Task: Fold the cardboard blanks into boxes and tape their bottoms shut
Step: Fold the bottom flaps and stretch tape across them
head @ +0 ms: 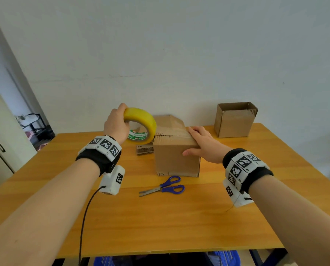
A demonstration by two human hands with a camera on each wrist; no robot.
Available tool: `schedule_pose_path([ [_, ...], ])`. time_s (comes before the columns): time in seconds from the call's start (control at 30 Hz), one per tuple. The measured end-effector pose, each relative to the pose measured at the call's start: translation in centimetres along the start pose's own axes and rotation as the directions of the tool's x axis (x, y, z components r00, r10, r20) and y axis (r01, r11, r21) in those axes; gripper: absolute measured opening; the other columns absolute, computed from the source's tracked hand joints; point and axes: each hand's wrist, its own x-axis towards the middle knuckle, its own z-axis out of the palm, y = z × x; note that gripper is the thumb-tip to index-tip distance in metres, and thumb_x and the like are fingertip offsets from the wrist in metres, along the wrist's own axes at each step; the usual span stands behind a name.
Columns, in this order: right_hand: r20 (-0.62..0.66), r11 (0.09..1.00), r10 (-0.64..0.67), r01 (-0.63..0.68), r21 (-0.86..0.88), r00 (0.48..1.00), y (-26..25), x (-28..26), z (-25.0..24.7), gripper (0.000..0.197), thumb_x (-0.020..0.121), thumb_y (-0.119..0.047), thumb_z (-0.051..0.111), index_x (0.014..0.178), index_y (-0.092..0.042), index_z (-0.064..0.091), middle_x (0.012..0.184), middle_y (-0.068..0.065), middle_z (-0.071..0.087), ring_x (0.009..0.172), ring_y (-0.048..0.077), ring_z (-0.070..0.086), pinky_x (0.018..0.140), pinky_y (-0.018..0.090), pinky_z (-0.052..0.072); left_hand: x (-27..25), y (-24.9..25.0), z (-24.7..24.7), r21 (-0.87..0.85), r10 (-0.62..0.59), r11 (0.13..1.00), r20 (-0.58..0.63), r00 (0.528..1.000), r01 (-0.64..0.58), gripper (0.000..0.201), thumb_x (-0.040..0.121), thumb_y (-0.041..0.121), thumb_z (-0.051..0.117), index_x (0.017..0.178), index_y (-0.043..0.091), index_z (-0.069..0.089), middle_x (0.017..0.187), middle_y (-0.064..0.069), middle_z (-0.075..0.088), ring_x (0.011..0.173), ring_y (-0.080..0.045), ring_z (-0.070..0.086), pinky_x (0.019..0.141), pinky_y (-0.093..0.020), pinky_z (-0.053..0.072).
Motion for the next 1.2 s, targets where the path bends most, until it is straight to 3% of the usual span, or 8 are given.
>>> schedule_pose_path([
  [0.43,0.008,1.000,0.019,-0.019,0.020,1.000,-0.1,-0.1,-0.1,0.088,0.088,-0.045,0.060,0.152,-0.013,0.009,0.150,0.003,0.017,0.134,0.019,0.024,0.112,0.032,0.028,-0.6,-1.5,-0.1,-0.113,0.014,0.994,0.104,0.994,-0.002,0.018,0.092,0.001,0.049,0.108,0.006,0.050,0.088,-0.014,0.056,0.076,-0.029,0.053,0.062,-0.034,0.036],
  [0.8,0.015,1.000,0.026,-0.026,0.010,1.000,0.1,0.3,-0.3,0.091,0.085,-0.049,0.062,0.152,-0.016,0.010,0.152,0.002,0.017,0.131,0.020,0.033,0.108,0.032,0.036,-1.4,-1.8,0.9,-0.128,-0.036,0.990,0.142,0.989,0.054,0.018,0.090,-0.003,0.047,0.106,0.005,0.048,0.086,-0.017,0.056,0.074,-0.033,0.054,0.059,-0.036,0.041],
  [0.87,0.006,0.997,0.021,-0.021,-0.070,1.000,-0.1,0.2,-0.6,0.095,0.084,-0.053,0.061,0.152,-0.015,0.008,0.155,0.004,0.014,0.136,0.023,0.028,0.113,0.035,0.029,-1.4,-1.7,0.8,-0.128,-0.038,0.990,0.138,0.990,0.056,0.018,0.090,-0.004,0.048,0.106,0.005,0.048,0.087,-0.018,0.056,0.074,-0.033,0.054,0.060,-0.037,0.042],
  [0.93,-0.029,0.981,-0.001,-0.005,-0.193,1.000,-0.8,0.0,-0.6,0.102,0.081,-0.060,0.060,0.153,-0.016,0.003,0.159,0.005,0.003,0.145,0.026,0.011,0.118,0.038,0.012,-1.4,-1.6,0.7,-0.128,-0.037,0.990,0.134,0.990,0.055,0.019,0.089,-0.005,0.048,0.106,0.004,0.049,0.088,-0.019,0.057,0.075,-0.034,0.055,0.062,-0.041,0.044],
  [1.0,-0.064,0.962,-0.052,0.033,-0.270,0.997,-1.9,0.2,-0.4,0.106,0.079,-0.067,0.057,0.153,-0.016,0.001,0.160,0.004,-0.006,0.147,0.023,-0.001,0.118,0.037,0.002,-1.5,-1.6,0.7,-0.129,-0.037,0.990,0.136,0.990,0.055,0.020,0.088,-0.005,0.048,0.105,0.004,0.049,0.088,-0.020,0.057,0.076,-0.036,0.056,0.063,-0.043,0.046],
  [1.2,-0.005,0.908,-0.116,0.104,-0.406,0.993,-5.5,2.7,1.4,0.105,0.080,-0.074,0.045,0.153,-0.015,-0.003,0.161,0.007,-0.004,0.148,0.022,0.001,0.119,0.040,0.001,-1.8,-1.5,0.7,-0.142,-0.044,0.988,0.132,0.990,0.062,0.018,0.087,-0.002,0.050,0.103,0.005,0.050,0.086,-0.017,0.057,0.075,-0.033,0.055,0.063,-0.042,0.046],
])
